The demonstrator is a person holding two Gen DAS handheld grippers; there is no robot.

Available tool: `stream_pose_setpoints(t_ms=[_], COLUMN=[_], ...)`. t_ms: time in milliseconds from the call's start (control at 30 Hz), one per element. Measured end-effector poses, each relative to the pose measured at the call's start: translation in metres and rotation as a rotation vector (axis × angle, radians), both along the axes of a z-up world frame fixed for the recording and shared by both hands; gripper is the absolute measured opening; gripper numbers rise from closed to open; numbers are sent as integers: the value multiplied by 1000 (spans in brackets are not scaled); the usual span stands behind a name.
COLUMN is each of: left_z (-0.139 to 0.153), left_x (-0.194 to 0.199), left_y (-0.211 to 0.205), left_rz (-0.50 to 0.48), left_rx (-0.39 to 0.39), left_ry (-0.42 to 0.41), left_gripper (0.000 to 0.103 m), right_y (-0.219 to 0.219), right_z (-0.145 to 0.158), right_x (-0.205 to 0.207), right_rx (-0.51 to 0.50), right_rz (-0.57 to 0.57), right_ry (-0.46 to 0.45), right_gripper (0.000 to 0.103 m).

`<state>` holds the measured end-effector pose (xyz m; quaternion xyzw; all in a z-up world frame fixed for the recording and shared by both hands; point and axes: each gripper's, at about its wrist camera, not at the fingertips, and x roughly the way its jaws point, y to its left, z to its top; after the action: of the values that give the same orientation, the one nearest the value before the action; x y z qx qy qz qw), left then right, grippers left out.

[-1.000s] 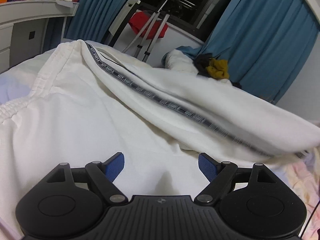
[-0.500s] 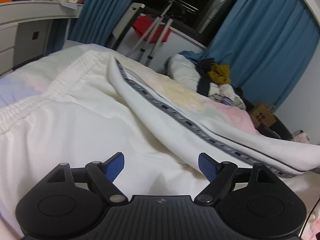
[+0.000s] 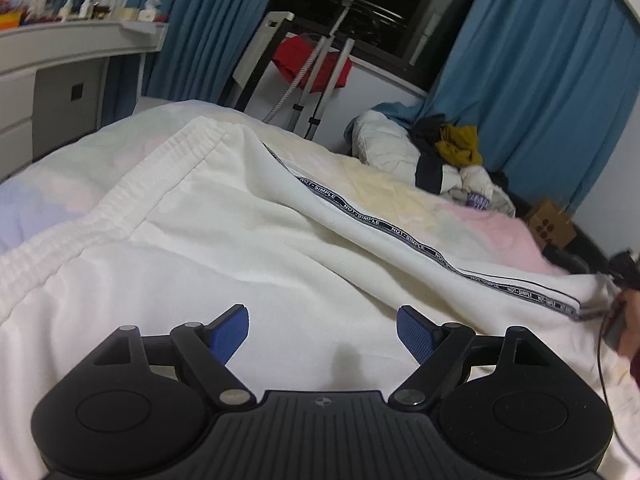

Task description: Fold clothes

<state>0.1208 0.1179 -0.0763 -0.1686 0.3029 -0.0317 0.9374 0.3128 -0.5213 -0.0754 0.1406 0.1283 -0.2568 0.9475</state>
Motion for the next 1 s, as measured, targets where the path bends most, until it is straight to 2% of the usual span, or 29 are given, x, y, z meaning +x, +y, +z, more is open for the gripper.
stream_pose_setpoints(t_ms=[133,300,333,367,400,433,533,600,733,800,867,933,1000], left_z=[-12,-24,-24,-24,-23,-23,-22,-21,-19,-18,-17,-15,-13], left_x=[11,23,23,22,20,19,15,12,6,3,0,-4,-6], left_y=[1,1,1,1,2,3,5,6,9,10,11,12,11], left_rz=[-18,-42,-46,-44,-42,-41,-36,-32,-26,-22,-20,-18,-15], left_rx=[15,31,30,27,23,19,8,0,-15,-23,-29,-28,-27], left_ry=[14,28,27,28,30,31,35,37,42,44,46,46,44], left_gripper=[83,83,83,83,83,83,83,83,83,83,83,83,83], right_y=[-5,5,5,3,1,-2,-6,-8,-12,-14,-16,-21,-30], right_z=[-35,-38,-35,-30,-25,-19,-3,0,-26,-42,-52,-62,-75], right_x=[30,27,20,15,9,1,-41,-77,-145,-163,-173,-179,-180], right_rx=[67,78,74,75,90,116,191,251,454,559,620,704,831], right_rz=[72,190,216,237,257,282,303,241,13,-71,-112,-118,-110], right_ry=[50,71,70,65,54,33,-61,-133,-249,-229,-198,-195,-207], right_gripper=[9,16,29,38,57,69,74,74,76,76,76,76,76])
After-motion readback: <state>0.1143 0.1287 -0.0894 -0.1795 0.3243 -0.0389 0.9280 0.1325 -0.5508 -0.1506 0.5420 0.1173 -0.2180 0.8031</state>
